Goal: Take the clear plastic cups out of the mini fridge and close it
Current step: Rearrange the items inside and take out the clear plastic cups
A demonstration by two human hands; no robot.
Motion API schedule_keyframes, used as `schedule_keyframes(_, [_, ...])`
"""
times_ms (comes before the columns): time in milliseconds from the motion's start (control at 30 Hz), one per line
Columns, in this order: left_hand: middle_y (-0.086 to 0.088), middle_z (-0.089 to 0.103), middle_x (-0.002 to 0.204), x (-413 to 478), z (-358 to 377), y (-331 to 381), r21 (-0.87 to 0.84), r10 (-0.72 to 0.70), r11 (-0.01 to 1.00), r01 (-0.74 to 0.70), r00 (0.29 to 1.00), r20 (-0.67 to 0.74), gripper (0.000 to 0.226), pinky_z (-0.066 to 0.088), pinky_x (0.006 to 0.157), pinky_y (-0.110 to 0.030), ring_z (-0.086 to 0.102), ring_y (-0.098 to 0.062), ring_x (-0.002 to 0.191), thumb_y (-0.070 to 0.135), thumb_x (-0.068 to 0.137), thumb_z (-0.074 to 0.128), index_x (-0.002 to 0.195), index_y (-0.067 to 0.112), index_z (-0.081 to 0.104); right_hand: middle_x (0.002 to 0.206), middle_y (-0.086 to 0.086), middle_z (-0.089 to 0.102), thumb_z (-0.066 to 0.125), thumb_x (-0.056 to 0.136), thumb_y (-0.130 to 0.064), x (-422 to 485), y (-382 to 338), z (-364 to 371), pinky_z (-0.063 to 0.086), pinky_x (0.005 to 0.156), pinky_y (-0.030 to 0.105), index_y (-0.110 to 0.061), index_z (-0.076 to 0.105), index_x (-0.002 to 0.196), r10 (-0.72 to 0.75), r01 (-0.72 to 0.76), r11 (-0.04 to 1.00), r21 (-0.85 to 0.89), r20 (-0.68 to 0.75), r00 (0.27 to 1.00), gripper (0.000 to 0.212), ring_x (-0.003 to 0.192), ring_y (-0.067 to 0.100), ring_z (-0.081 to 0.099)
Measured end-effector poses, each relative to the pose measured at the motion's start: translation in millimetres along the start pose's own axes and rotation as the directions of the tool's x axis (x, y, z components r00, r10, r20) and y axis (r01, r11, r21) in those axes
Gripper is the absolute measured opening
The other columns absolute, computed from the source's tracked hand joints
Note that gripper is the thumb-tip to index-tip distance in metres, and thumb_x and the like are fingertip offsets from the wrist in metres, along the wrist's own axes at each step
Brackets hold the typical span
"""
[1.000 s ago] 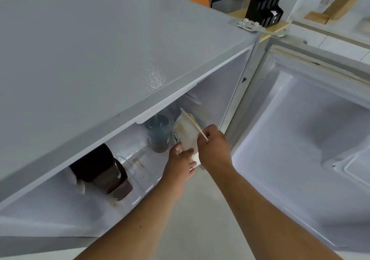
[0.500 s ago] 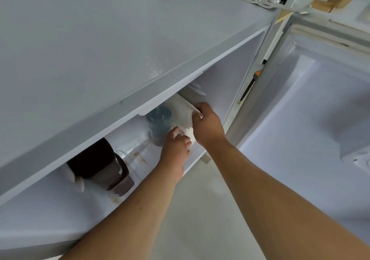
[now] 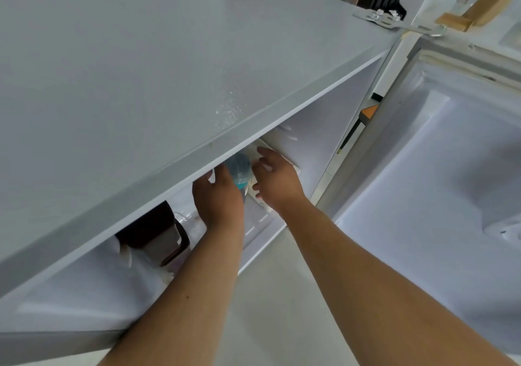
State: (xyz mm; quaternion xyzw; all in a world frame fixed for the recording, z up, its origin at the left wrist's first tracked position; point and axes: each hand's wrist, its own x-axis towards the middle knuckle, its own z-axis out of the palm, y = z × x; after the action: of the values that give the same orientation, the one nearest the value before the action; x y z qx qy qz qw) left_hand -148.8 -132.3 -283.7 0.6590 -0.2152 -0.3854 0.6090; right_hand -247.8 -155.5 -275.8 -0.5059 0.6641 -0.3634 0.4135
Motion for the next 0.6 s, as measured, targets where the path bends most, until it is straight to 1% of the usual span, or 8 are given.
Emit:
schedule_keyframes(100, [-0.002,0.068,0.127,4,4,2,-0.004,-0.043,0.999,0.043,0.999,0.008,0.017,0.053,0.101,-0.051,0.064,-0.030,0.116,0.027,0.098,0.059,0.114,0.025,0.062,0.132,0.005,0.067,0.047,0.100,-0.018,5,-3,2,0.055,0.097,0.049,-0.023,0.062,0.137,0.000,0.000,1.000,-0.031,-0.007,1.000,0.040,0.108,0.030,0.069])
schedule_keyframes(167, [-0.002,0.070,0.124,1,0,1,0.011,-0.029,1.000,0.028,0.999,0.021,0.022,0.055,0.098,-0.051,0.067,-0.031,0.112,0.021,0.095,0.059,0.116,0.023,0.064,0.125,0.007,0.071,0.047,0.098,-0.014,3,-4,2,0.056,0.095,0.049,-0.023,0.067,0.130,0.000,0.000,1.000,-0.001,-0.051,0.999,0.039,0.106,0.030,0.069])
schedule_keyframes(267, [0.007,0.072,0.114,-14,-14,-5,-0.049,0.024,0.999,-0.022,0.998,0.058,0.027,0.063,0.073,-0.037,0.073,-0.024,0.098,0.016,0.092,0.063,0.111,0.034,0.068,0.115,-0.006,0.072,0.051,0.096,-0.019,-15,4,-2,0.059,0.088,0.047,-0.030,0.069,0.125,-0.035,0.042,0.998,0.049,-0.128,0.991,0.036,0.095,0.022,0.072])
schedule_keyframes(333, [0.014,0.070,0.112,-28,-26,-17,-0.036,0.054,0.998,-0.051,0.994,0.092,0.027,0.060,0.062,-0.027,0.075,-0.018,0.090,0.017,0.094,0.068,0.104,0.042,0.067,0.106,-0.019,0.070,0.054,0.095,-0.022,-34,22,-6,0.061,0.083,0.045,-0.037,0.068,0.121,-0.043,0.056,0.996,0.075,-0.162,0.986,0.032,0.088,0.015,0.072])
schedule_keyframes(400, [0.014,0.069,0.117,-41,-39,-36,0.002,0.035,0.999,-0.035,0.992,0.122,0.023,0.062,0.064,-0.028,0.074,-0.017,0.091,0.021,0.096,0.069,0.107,0.041,0.068,0.101,-0.022,0.070,0.057,0.097,-0.022,-52,44,-6,0.063,0.076,0.043,-0.040,0.068,0.117,-0.019,0.030,0.997,0.065,-0.163,0.987,0.030,0.082,0.012,0.072])
schedule_keyframes(500, [0.009,0.068,0.124,-47,-52,-70,0.099,-0.062,0.994,0.048,0.987,0.147,0.023,0.064,0.076,-0.036,0.074,-0.017,0.094,0.020,0.097,0.065,0.114,0.035,0.067,0.106,-0.016,0.070,0.057,0.100,-0.023,-61,76,2,0.062,0.069,0.033,-0.036,0.067,0.119,0.068,-0.069,0.998,0.001,-0.143,0.987,0.025,0.076,0.009,0.071])
schedule_keyframes(567, [0.008,0.068,0.126,-44,-55,-86,0.161,-0.136,0.981,0.111,0.979,0.151,0.025,0.063,0.082,-0.039,0.074,-0.016,0.094,0.019,0.098,0.062,0.116,0.037,0.063,0.113,-0.009,0.071,0.054,0.102,-0.024,-56,91,10,0.061,0.071,0.027,-0.032,0.065,0.124,0.114,-0.122,0.990,-0.066,-0.109,0.987,0.026,0.083,0.010,0.071])
schedule_keyframes(600, [0.008,0.068,0.126,-41,-54,-91,0.185,-0.159,0.974,0.129,0.974,0.159,0.026,0.062,0.086,-0.041,0.074,-0.014,0.093,0.020,0.097,0.062,0.116,0.038,0.062,0.115,-0.008,0.070,0.053,0.103,-0.023,-51,96,13,0.062,0.077,0.030,-0.032,0.064,0.126,0.139,-0.146,0.985,-0.090,-0.084,0.987,0.027,0.088,0.014,0.071])
